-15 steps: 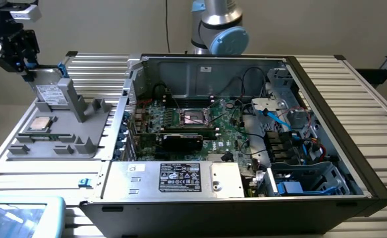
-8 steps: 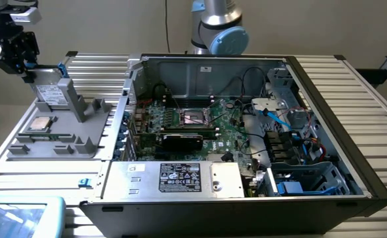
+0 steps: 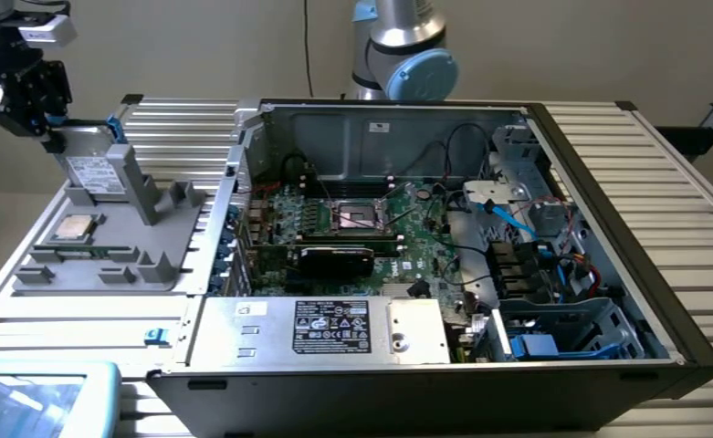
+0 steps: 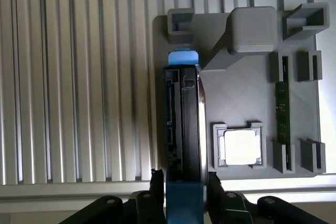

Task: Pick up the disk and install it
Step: 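Pick up the disk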

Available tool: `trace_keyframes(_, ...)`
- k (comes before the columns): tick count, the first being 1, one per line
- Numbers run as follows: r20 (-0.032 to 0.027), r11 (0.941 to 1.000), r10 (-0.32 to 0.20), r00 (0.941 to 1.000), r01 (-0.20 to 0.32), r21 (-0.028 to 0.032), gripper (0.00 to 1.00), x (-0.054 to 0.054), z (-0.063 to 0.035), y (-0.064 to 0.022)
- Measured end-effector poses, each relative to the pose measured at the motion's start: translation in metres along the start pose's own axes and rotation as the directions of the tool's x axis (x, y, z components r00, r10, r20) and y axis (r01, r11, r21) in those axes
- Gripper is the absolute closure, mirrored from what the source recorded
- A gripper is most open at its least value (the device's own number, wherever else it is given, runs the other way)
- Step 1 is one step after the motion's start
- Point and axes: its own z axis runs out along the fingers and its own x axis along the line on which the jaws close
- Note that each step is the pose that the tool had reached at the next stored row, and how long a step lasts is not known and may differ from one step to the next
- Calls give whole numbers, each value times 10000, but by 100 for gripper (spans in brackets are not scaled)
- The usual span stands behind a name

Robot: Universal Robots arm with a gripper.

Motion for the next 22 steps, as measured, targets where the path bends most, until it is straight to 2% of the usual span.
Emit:
trace_keyframes(1,0,10000,0,10000,0,0,61,0,0,0)
trace_keyframes(3,0,10000,0,10000,0,1,63,0,0,0)
trace_keyframes(22,0,10000,1,10000,-1,2,63,-1,1,10)
